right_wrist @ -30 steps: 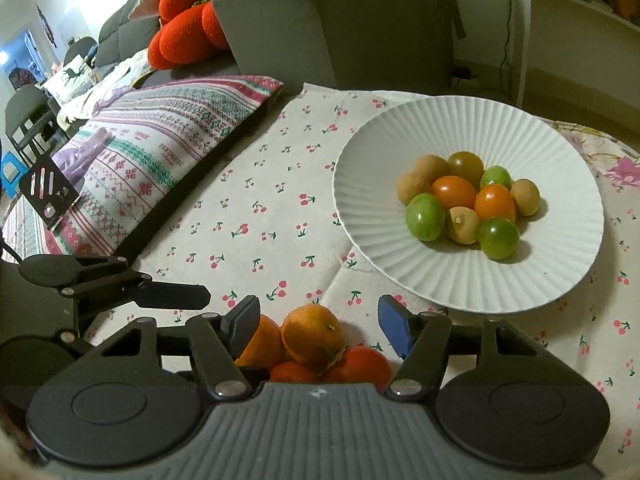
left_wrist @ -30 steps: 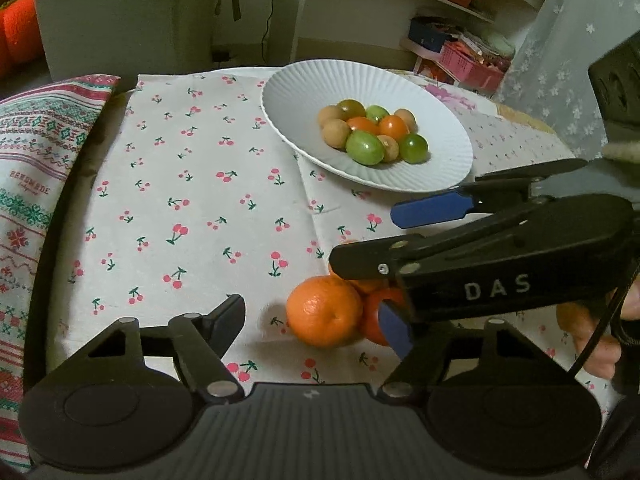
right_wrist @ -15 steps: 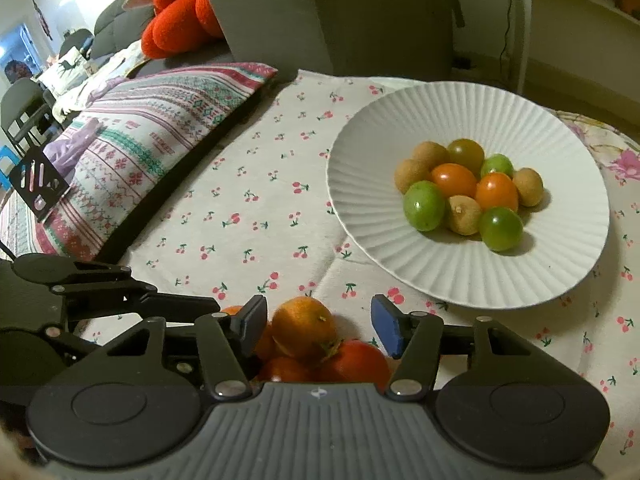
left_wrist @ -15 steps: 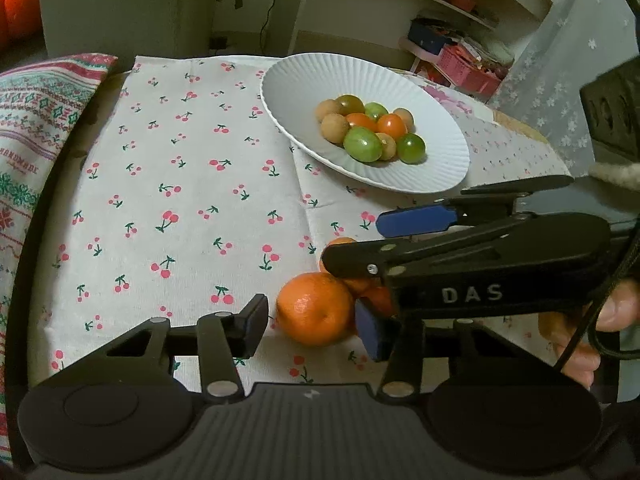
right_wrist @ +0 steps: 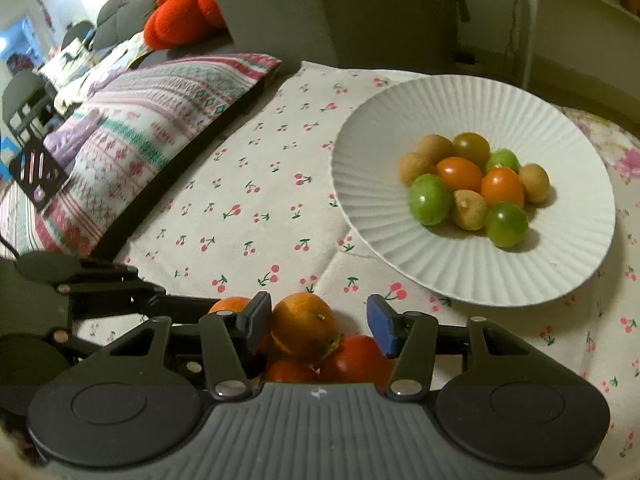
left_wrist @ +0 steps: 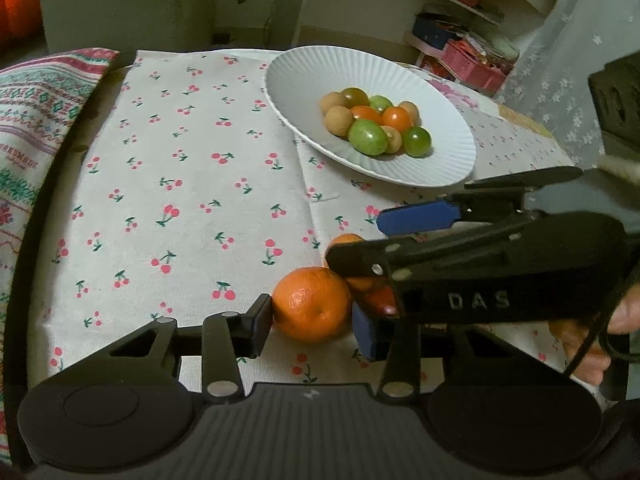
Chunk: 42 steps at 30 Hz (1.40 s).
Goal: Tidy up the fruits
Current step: 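Grasp a mandarin orange with each gripper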
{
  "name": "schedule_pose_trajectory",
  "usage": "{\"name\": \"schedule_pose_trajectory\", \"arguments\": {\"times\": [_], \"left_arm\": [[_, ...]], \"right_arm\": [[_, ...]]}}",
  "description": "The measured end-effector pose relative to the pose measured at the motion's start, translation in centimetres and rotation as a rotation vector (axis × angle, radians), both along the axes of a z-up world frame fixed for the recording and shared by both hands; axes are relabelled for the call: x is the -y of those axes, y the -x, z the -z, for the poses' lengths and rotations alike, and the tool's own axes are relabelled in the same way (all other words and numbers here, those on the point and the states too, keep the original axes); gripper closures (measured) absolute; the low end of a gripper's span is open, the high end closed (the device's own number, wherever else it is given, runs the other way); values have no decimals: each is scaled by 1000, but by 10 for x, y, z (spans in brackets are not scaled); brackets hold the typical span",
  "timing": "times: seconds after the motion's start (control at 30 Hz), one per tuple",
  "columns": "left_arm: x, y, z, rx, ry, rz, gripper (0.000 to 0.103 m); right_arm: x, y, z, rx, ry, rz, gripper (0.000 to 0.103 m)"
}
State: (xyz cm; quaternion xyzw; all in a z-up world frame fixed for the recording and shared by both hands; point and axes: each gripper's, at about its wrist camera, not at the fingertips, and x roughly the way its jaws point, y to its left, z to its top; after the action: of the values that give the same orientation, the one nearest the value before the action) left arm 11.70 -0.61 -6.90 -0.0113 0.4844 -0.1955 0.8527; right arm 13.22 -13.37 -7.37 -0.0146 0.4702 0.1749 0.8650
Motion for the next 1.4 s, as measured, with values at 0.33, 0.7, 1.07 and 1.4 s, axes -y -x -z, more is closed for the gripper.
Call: {"name": "schedule_pose_trajectory", "arguments": {"times": [0.33, 0.7, 1.07, 1.4], "left_arm": [[-6, -4, -3, 39, -102, -27, 61], [-29, -12, -11, 53, -102, -140, 61], [-25, -11, -11, 67, -103, -132, 61], [-24, -11, -11, 71, -104, -127, 61]], "right_arm": [[2, 0, -4, 18, 13, -33, 58], [-26, 16, -3, 65, 75, -236, 46], [-46, 22, 2, 136, 213, -310, 74], [-46, 20, 4, 133, 208, -283, 73]]}}
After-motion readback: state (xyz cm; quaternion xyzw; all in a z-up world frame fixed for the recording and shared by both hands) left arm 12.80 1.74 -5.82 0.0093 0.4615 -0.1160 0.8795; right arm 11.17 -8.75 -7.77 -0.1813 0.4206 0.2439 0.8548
